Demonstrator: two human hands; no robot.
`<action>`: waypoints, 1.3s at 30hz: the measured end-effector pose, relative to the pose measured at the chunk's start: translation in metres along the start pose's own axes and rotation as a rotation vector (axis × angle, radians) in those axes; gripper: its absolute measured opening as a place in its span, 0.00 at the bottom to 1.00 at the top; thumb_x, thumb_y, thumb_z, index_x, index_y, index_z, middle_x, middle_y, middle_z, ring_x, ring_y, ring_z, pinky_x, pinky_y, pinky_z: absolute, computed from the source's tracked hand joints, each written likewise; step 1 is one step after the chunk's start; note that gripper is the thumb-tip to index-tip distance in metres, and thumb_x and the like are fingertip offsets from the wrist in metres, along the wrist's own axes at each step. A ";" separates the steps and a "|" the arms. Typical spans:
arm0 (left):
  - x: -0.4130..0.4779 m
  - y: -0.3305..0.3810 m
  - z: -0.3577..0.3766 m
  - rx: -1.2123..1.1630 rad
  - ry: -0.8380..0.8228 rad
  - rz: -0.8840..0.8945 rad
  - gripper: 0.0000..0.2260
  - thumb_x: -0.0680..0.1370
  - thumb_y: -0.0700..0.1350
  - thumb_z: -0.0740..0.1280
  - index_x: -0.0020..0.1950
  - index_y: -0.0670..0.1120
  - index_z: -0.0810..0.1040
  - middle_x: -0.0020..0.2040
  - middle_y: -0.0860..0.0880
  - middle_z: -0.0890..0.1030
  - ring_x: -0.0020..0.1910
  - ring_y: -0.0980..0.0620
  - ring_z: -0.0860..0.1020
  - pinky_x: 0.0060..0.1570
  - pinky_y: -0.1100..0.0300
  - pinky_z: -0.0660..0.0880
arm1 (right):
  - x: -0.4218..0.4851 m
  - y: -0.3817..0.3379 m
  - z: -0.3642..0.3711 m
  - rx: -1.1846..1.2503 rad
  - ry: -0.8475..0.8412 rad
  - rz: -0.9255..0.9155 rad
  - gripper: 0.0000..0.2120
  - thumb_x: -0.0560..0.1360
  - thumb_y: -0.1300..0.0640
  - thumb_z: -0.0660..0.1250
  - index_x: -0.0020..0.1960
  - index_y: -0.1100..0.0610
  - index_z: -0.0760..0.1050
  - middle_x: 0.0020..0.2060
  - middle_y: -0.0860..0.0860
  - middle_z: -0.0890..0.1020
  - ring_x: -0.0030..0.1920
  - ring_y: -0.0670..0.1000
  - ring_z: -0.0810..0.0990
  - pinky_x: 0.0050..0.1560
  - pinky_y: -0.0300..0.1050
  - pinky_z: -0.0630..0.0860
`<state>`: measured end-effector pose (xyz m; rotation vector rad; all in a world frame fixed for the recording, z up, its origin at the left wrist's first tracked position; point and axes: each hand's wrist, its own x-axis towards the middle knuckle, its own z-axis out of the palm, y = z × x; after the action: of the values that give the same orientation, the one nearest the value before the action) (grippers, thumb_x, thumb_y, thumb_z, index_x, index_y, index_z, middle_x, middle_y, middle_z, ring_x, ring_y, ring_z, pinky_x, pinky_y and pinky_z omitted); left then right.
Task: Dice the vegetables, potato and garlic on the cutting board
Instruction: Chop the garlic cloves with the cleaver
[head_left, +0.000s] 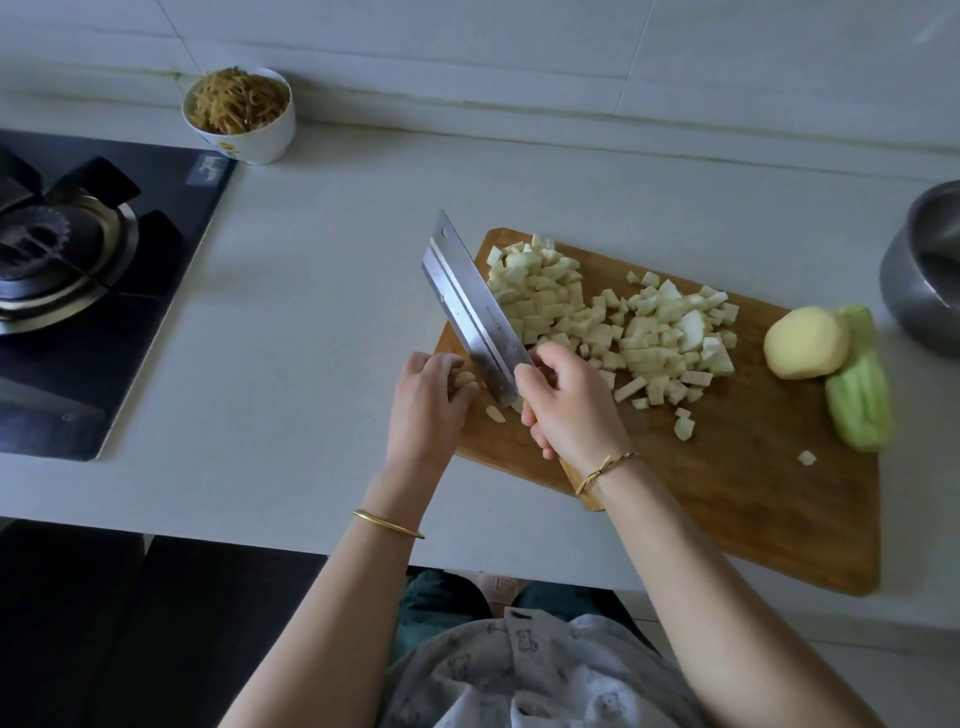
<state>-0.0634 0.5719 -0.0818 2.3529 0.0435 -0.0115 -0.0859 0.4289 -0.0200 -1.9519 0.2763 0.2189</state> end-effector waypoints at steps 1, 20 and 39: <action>-0.001 0.000 -0.002 -0.010 0.001 0.003 0.10 0.75 0.41 0.70 0.56 0.41 0.78 0.50 0.49 0.71 0.48 0.52 0.73 0.46 0.66 0.65 | 0.001 0.001 0.003 -0.032 0.006 -0.014 0.12 0.77 0.58 0.59 0.37 0.59 0.63 0.26 0.56 0.73 0.20 0.48 0.66 0.20 0.40 0.65; 0.010 0.005 0.002 0.017 0.010 -0.034 0.03 0.74 0.36 0.67 0.47 0.40 0.78 0.49 0.48 0.74 0.42 0.51 0.73 0.42 0.62 0.70 | 0.017 -0.003 0.015 -0.211 0.015 -0.010 0.14 0.81 0.54 0.55 0.41 0.64 0.65 0.30 0.56 0.72 0.27 0.52 0.66 0.29 0.46 0.69; 0.002 -0.001 0.005 -0.085 0.068 -0.015 0.06 0.73 0.36 0.69 0.49 0.42 0.79 0.49 0.50 0.75 0.42 0.57 0.72 0.41 0.77 0.66 | 0.023 -0.003 0.028 -0.135 0.087 0.077 0.12 0.81 0.56 0.54 0.42 0.62 0.67 0.29 0.52 0.70 0.27 0.51 0.66 0.31 0.49 0.72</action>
<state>-0.0611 0.5691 -0.0859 2.2671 0.0927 0.0619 -0.0640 0.4535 -0.0341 -2.0892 0.4032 0.2069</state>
